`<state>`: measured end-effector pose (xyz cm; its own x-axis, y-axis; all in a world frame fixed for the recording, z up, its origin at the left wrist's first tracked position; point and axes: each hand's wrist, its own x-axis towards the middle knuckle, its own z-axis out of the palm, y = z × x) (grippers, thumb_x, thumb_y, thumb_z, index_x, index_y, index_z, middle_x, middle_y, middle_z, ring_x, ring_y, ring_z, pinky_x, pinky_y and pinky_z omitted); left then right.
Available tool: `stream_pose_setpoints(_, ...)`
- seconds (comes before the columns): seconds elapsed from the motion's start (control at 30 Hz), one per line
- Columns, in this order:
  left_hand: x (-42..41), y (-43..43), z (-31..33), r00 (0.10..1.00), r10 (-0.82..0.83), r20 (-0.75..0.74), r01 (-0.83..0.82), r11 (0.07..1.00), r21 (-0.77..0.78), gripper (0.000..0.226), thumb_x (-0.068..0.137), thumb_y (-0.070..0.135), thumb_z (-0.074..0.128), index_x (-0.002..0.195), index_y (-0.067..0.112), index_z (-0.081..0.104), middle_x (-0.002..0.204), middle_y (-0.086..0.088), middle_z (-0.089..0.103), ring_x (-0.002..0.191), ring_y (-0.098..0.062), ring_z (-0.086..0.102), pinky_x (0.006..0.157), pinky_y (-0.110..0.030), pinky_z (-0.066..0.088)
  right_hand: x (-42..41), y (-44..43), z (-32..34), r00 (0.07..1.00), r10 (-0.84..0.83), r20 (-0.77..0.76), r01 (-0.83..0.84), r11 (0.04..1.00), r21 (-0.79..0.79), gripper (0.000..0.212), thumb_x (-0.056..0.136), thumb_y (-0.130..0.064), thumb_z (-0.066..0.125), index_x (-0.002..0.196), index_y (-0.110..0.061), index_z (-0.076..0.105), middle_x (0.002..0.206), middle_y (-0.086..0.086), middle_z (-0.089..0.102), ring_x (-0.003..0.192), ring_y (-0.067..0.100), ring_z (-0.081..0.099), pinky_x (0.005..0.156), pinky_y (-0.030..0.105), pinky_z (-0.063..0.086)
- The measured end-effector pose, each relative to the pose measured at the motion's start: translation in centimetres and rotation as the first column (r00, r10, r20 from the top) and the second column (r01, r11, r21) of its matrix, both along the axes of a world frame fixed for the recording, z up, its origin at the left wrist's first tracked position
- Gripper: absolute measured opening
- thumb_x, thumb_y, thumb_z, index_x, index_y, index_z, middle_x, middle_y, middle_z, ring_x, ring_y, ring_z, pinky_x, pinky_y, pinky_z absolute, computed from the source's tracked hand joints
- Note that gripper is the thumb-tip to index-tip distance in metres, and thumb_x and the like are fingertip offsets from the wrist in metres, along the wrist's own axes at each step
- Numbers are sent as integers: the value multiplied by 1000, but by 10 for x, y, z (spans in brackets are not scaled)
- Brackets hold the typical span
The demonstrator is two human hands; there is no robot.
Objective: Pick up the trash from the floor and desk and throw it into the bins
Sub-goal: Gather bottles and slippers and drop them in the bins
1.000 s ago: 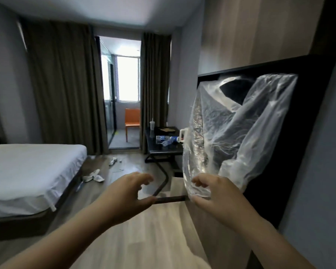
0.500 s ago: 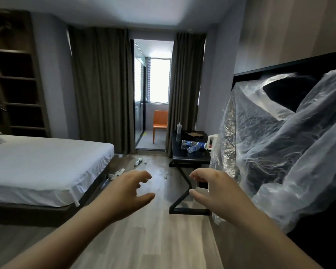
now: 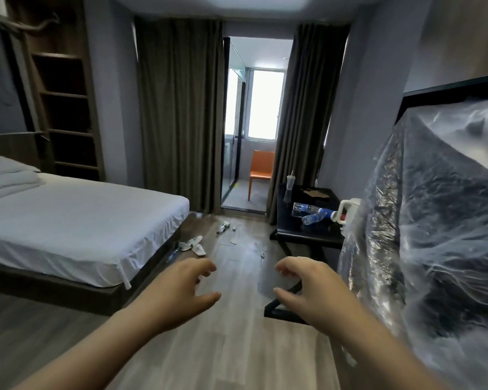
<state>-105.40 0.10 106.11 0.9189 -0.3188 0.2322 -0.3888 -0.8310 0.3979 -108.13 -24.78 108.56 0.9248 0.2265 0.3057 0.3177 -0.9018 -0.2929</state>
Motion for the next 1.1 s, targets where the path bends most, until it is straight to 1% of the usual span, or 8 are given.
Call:
stream_pose_setpoints(0.13,66,26,-10,1000,18,-21,-18,1000,-4,49,83,52,63,127,33,51,122,15,54,103,1,55,88,-18,49,71,27,-10,1000,17,-17,-17,1000,-15,39,86,-42,60,124,-33,55,117,-19,57,109,-1,51,92,18,44)
stream_pose_setpoints(0.3,152,65,-17,997,24,-74,-25,1000,-15,50,83,51,63,127,33,50,121,15,54,102,1,56,88,-19,49,162,67,-17,998,14,-66,-14,1000,-4,37,85,-44,61,121,-35,55,113,-22,55,107,-3,50,91,18,44)
stream_pose_setpoints(0.53,255,97,-34,991,16,-135,-19,1000,-21,49,83,51,62,127,34,50,121,17,53,103,1,55,87,-17,48,267,103,-36,990,12,-143,-12,1000,-1,39,85,-44,60,123,-34,55,116,-20,57,109,-2,51,93,19,44)
stream_pose_setpoints(0.73,350,102,-56,983,28,-181,-28,1000,-1,49,83,51,62,128,34,49,122,16,54,103,2,55,87,-17,48,365,103,-55,983,6,-181,-8,1000,-7,40,85,-43,60,124,-34,55,117,-19,57,109,-1,52,93,19,44)
stream_pose_setpoints(0.83,408,100,-66,982,51,-182,-50,999,8,49,83,51,62,127,34,50,121,17,54,103,3,54,86,-16,48,427,99,-67,982,20,-187,-21,1000,1,40,85,-42,60,124,-34,55,118,-19,57,110,-1,51,92,19,44)
stream_pose_setpoints(0.97,488,95,-69,976,84,-201,-81,996,25,49,83,51,62,128,33,50,121,15,55,103,1,56,88,-18,49,513,90,-74,982,32,-184,-28,999,26,41,84,-41,59,124,-33,55,118,-17,58,109,1,52,91,19,43)
stream_pose_setpoints(1.1,558,90,-73,972,115,-207,-112,993,24,46,83,51,62,124,35,51,119,18,55,100,2,55,87,-17,49,589,84,-79,976,53,-211,-49,999,24,41,84,-41,58,124,-34,54,118,-17,57,110,2,51,90,18,41)
